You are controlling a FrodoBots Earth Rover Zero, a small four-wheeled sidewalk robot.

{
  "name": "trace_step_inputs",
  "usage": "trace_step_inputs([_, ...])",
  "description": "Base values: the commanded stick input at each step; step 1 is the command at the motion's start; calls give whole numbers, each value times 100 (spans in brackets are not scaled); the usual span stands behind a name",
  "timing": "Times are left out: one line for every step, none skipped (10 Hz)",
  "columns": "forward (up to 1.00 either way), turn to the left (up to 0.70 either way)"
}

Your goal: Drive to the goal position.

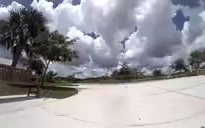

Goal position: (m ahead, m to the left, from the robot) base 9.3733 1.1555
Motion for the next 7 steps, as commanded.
trace_step_inputs([70, 0])
trace_step_inputs([70, 0])
trace_step_inputs([70, 0])
trace_step_inputs([70, 0])
trace_step_inputs([70, 0])
trace_step_inputs([70, 0])
trace_step_inputs([70, 0])
